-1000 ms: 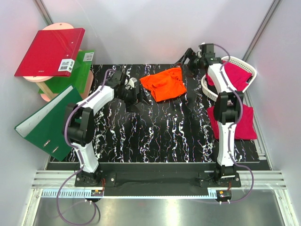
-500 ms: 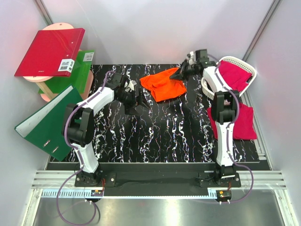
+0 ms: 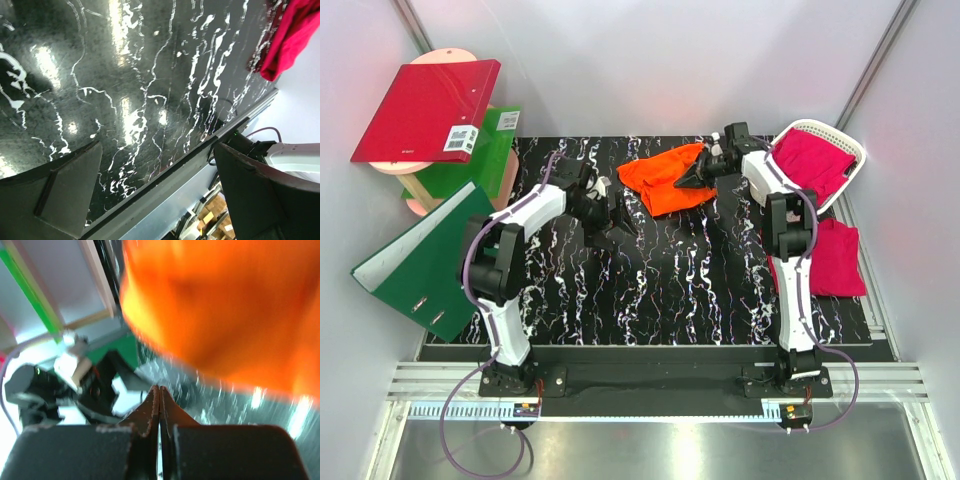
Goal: Fold and stack the t-shirts
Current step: Smooth out wrinkles on the folded tshirt
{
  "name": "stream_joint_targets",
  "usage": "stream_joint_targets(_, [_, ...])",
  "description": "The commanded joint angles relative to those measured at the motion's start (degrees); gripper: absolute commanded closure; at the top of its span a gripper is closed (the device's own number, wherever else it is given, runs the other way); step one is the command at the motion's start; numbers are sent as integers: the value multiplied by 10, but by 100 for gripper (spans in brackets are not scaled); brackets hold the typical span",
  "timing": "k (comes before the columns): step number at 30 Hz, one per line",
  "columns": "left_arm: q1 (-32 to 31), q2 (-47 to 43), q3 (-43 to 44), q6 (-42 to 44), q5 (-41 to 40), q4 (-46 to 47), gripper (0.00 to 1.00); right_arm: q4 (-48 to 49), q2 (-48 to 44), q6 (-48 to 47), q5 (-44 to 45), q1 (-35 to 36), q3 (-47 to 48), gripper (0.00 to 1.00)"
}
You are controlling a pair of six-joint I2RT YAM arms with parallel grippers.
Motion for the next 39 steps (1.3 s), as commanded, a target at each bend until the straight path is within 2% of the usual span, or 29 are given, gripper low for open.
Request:
stream_joint_targets(1, [1,6,36,15,-15,-16,1,4,119,4,37,4,146,100])
stream_joint_targets(2, [1,6,36,15,-18,-17,1,-2,148,15,63,5,237,100])
stream_joint_targets(4, [1,9,36,13,-21,-22,1,-6,235,30,95,7,326,100])
stream_joint_targets(5, [1,8,34,11,-22,-23,1,-4,263,64,119,5,404,100])
stream_joint_targets(7, [1,5,32,7,-23,-24,1,25,312,104,131,5,449,100])
stream_joint_targets(12, [1,-11,21,1,-29,-27,1,163,264,163,171,5,315,100])
stream_joint_targets(17, [-6,-6,17,2,-31,-27,1,213,287,218,134,7,350,100])
stream_joint_targets(20, [-12,-7,27,3,-35,-26,1,248,270,233,111,8,363,93])
stream_joint_targets(21, [-14,-7,31,2,-35,-24,1,257,258,230,108,10,359,88])
stream_joint_targets(24, [-14,-5,60,-6,-41,-5,1,262,182,200,99,5,305,82])
stream_joint_targets(25, [-14,-3,71,-8,-52,-2,1,262,132,189,97,0,262,69])
stream_joint_targets(27, [-14,10,108,-31,-64,16,1,261,76,156,103,-9,208,57])
stream_joint_targets(28, [-14,20,122,-41,-72,22,1,260,19,142,117,-20,157,47])
stream_joint_targets(31, [-11,84,187,-97,-58,58,1,237,-84,67,170,-41,69,36])
stream_joint_targets(37, [-14,276,368,-213,-36,85,1,197,-221,5,201,-104,-54,32])
stream_joint_targets(39, [-14,308,394,-236,-34,85,1,189,-262,-4,204,-127,-79,31])
